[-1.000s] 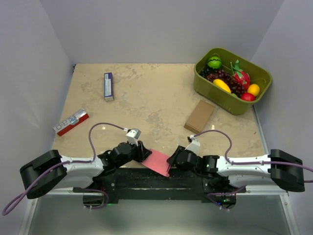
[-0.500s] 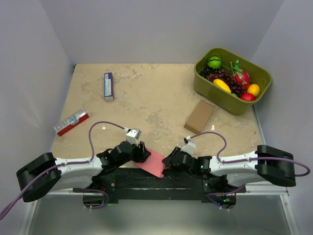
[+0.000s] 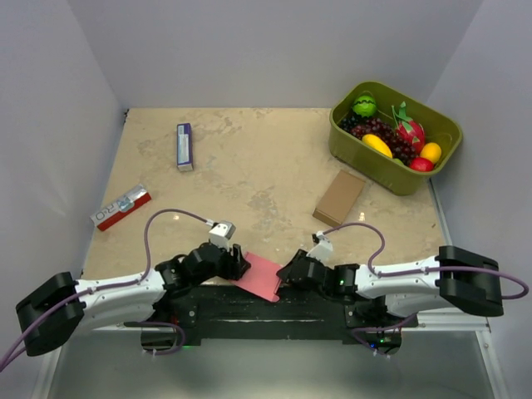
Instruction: Fold the paper box
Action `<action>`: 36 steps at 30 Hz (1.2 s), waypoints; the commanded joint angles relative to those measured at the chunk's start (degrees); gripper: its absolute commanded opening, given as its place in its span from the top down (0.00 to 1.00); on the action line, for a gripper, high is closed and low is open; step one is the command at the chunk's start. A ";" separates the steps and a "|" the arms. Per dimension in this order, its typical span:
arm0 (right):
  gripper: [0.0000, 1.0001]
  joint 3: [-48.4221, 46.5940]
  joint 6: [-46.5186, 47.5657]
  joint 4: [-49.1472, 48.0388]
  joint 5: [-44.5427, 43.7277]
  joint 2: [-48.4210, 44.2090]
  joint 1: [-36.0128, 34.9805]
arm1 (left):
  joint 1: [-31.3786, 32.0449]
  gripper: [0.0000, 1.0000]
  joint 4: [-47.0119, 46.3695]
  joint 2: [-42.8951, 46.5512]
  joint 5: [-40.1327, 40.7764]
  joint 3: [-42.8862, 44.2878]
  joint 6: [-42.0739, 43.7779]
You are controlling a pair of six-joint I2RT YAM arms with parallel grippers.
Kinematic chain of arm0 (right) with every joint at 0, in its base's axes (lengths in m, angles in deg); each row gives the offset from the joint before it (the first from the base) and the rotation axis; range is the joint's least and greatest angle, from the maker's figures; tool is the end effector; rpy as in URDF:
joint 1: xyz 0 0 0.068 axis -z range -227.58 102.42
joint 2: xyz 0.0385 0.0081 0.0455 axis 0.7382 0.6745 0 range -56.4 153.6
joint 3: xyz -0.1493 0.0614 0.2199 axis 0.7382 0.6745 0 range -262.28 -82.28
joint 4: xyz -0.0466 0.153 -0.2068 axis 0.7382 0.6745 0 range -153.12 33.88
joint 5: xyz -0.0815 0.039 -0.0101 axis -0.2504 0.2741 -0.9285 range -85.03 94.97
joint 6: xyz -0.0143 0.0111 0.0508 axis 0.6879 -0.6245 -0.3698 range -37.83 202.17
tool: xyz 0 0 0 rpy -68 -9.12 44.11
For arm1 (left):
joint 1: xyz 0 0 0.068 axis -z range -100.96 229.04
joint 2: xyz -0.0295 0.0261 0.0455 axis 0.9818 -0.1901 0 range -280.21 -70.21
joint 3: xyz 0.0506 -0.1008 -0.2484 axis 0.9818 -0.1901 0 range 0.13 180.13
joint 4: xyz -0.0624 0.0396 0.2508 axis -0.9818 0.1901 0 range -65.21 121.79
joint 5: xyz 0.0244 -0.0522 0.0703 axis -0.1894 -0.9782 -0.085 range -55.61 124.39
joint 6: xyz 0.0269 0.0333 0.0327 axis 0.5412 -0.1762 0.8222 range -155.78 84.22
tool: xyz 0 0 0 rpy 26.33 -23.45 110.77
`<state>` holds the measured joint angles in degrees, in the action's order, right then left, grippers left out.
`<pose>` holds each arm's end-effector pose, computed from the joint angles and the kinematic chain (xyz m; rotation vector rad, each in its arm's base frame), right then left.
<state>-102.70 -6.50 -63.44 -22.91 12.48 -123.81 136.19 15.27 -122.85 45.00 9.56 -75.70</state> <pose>0.0643 0.1928 0.1376 0.4955 2.4050 0.8472 0.0978 -0.1394 0.1389 0.2264 2.2414 -0.7641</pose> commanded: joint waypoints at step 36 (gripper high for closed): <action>0.17 -24.74 59.48 18.59 -12.70 -2.45 -8.48 | -27.51 0.06 27.61 7.04 -19.04 34.92 21.87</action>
<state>-122.63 47.49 -47.02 -30.95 5.56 -126.36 114.48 33.42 -114.00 33.83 34.94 -63.38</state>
